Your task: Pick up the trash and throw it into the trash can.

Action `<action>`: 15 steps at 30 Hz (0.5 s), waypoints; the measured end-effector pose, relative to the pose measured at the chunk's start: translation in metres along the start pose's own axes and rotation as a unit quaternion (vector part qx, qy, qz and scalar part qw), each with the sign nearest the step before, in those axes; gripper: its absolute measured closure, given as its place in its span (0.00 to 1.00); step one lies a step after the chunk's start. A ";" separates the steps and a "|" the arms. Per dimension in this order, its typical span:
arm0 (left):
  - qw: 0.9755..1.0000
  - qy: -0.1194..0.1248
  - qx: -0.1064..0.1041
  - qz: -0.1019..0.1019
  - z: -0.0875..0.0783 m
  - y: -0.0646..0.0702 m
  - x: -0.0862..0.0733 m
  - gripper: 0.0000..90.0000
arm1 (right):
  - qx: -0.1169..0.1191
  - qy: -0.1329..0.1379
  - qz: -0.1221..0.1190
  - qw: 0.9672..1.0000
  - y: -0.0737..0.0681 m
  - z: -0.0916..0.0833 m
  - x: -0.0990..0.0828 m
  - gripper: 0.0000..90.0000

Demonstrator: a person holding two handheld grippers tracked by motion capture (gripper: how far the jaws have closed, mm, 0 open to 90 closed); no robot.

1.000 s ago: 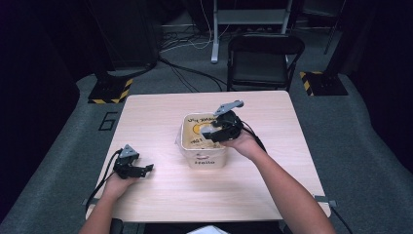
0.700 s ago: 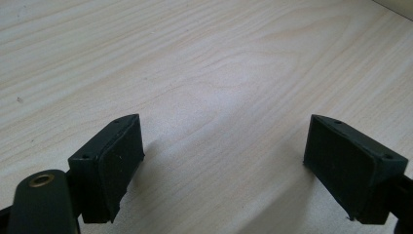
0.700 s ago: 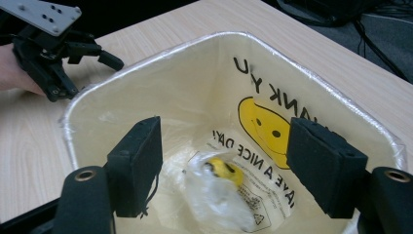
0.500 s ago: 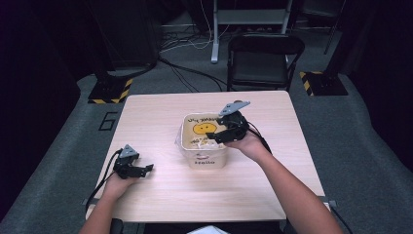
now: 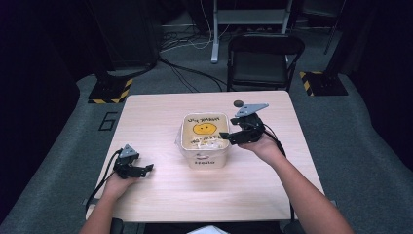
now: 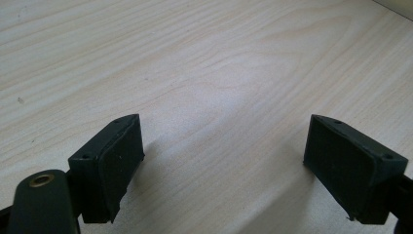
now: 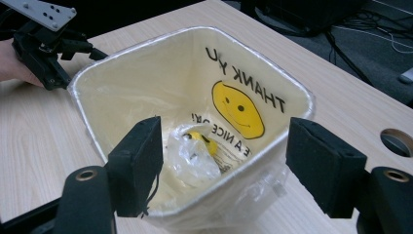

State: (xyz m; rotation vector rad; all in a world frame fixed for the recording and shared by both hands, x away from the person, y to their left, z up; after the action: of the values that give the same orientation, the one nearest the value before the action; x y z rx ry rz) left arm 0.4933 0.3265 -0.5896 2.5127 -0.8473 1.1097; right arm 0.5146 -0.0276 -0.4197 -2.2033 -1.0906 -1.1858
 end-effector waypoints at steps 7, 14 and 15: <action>1.000 0.000 0.000 -0.002 0.000 0.000 0.000 0.16 | -0.012 0.002 0.002 1.000 0.008 -0.015 -0.009 0.32; 1.000 0.000 -0.001 -0.002 0.000 0.000 0.000 0.16 | -0.028 0.004 0.010 1.000 0.016 -0.029 -0.023 0.32; 1.000 0.000 -0.001 -0.002 0.000 0.000 0.000 0.16 | -0.030 0.004 0.010 0.999 0.017 -0.031 -0.025 0.32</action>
State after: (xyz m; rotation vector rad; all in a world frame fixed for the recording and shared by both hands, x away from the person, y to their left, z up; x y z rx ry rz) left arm 0.4930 0.3263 -0.5897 2.5125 -0.8438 1.1076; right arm 0.5038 -0.0696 -0.4236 -2.2475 -1.0389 -1.2340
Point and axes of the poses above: each handheld gripper's, and its own axes: z roughly forward along the jaws, x roughly out of its top, y roughly to its right, the point moved 9 cm from there along z, roughly forward along the jaws, and after that the axes turned 1 degree about -x, right-handed, at the moved point
